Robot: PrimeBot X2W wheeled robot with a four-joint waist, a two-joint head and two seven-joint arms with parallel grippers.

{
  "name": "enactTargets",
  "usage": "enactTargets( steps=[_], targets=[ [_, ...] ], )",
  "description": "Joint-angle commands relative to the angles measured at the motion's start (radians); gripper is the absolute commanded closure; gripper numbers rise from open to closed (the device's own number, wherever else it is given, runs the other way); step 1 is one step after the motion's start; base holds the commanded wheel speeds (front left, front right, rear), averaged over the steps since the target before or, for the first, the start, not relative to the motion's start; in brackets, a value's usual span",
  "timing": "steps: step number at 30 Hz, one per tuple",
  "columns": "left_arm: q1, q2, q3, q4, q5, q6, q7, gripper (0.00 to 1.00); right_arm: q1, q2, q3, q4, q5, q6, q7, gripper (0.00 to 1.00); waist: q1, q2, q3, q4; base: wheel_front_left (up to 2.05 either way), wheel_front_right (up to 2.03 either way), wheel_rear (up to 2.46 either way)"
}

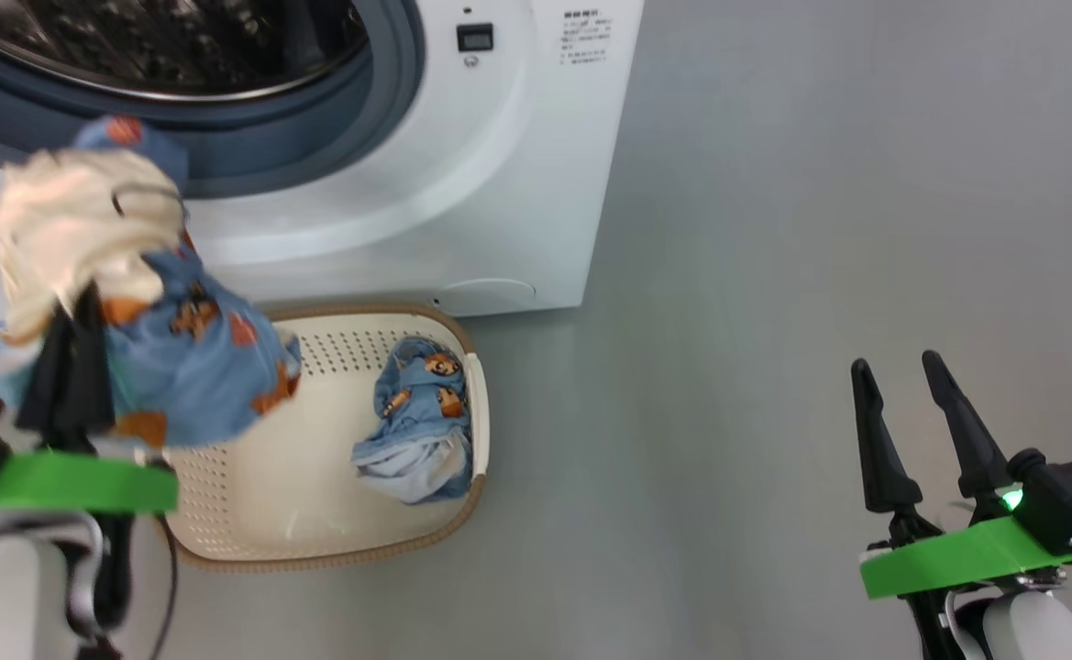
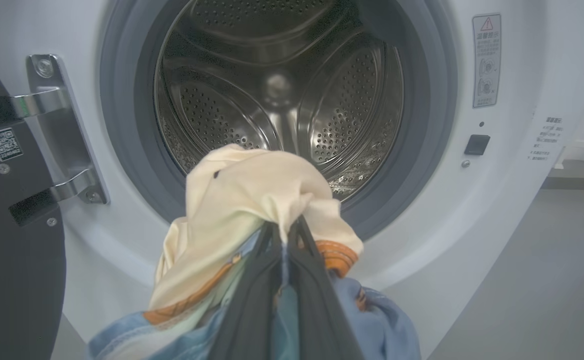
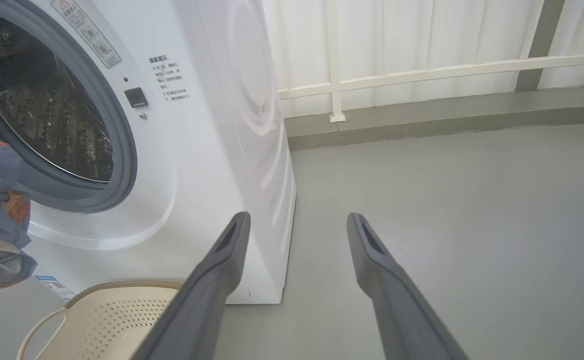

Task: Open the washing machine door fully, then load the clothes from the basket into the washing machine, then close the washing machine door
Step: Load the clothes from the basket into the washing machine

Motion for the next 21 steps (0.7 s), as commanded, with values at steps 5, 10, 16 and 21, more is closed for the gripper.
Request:
enactTargets(
  steps=[5,10,16,21],
  targets=[
    [-0.17,0.078,0.027,0.048,0.006,-0.01,0.01,1.0,-0.052,0.006,0.03,-0.031,-0.009,0.004,-0.005,0.0,-0.0001,-0.0001,0.085,-0.04,0.0,0.0,0.0],
    [-0.325,0.123,0.01,0.144,0.013,-0.017,0.022,1.0,-0.081,0.019,0.042,-0.032,-0.009,0.004,-0.005,0.0,-0.0001,-0.0001,0.13,-0.066,0.0,0.0,0.0],
    [-0.521,0.165,-0.024,0.291,0.02,-0.025,0.036,1.0,-0.109,0.03,0.064,-0.032,-0.008,0.004,-0.005,0.0,-0.0001,-0.0001,0.181,-0.098,0.0,0.0,0.0],
    [-0.663,0.187,-0.056,0.426,0.026,-0.029,0.047,1.0,-0.13,0.037,0.085,-0.035,-0.006,0.004,-0.005,0.0,-0.0001,-0.0001,0.217,-0.128,0.0,0.0,0.0]
  ],
)
